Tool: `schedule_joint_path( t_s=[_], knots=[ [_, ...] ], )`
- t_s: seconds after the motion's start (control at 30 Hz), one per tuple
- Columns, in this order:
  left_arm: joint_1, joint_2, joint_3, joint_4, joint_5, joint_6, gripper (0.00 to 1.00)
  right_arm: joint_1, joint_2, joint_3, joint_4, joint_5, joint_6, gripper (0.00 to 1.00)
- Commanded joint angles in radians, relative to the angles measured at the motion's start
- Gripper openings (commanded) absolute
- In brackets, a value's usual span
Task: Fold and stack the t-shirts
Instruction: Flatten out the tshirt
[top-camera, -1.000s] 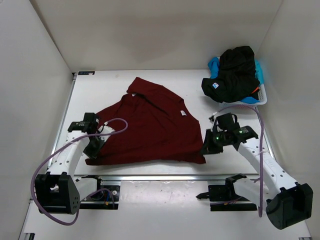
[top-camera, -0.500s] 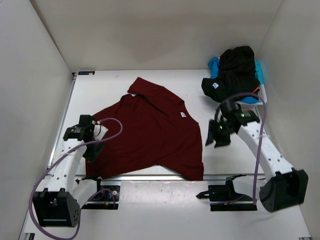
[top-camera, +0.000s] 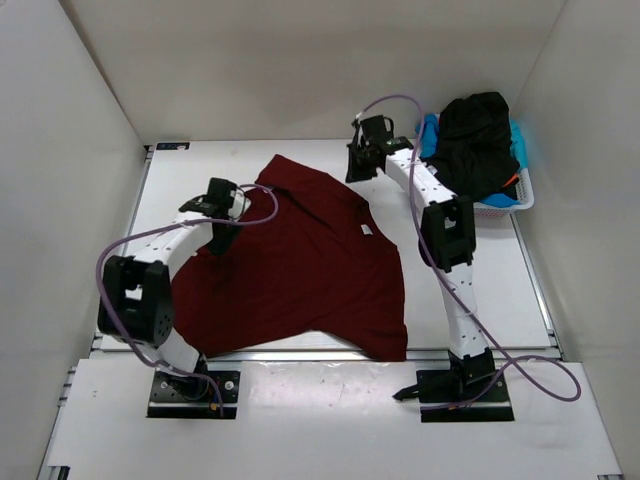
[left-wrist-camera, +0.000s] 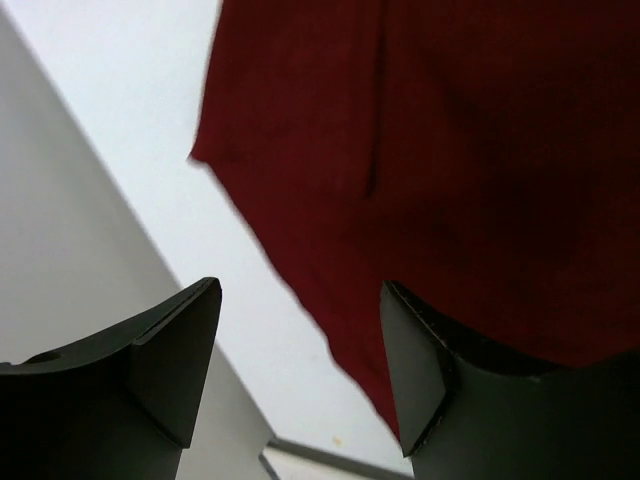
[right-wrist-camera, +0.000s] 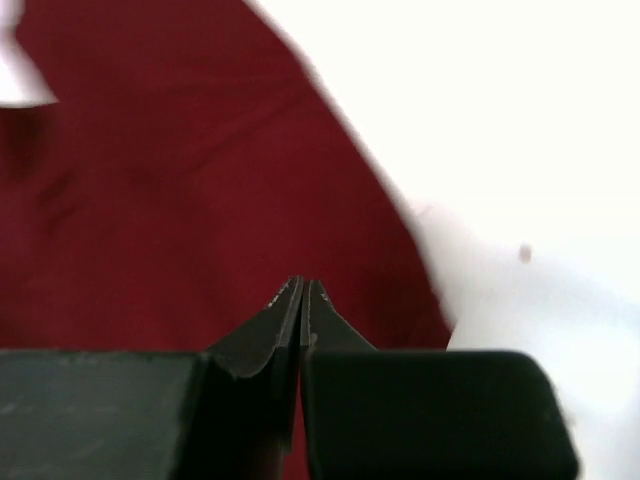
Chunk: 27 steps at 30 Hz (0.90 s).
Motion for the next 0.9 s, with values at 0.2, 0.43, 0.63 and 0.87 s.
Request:
schedule_joint_path(
  t_s=[0.2,0.43,0.63,0.87],
  knots=[
    [-0.047,0.226,0.064,0.134,-0.011,-0.002,0.72,0.032,0.237,0.121,-0.018,-0.003,0.03,0.01],
    [0.028,0.389,0.147,0.16,-0.12,-0.041,0.69,-0.006,0.259,0.116,-0.15,0.302,0.076,0.0],
    [0.039,0.47,0.265,0.208,-0.146,-0.058,0.71,-0.071,0.24,0.162,-0.214,0.485,0.097,0.01],
    [0.005,0.503,0.463,0.084,-0.025,-0.094,0.74,-0.12,0.207,0.154,-0.207,0.468,0.065,0.0]
  ],
)
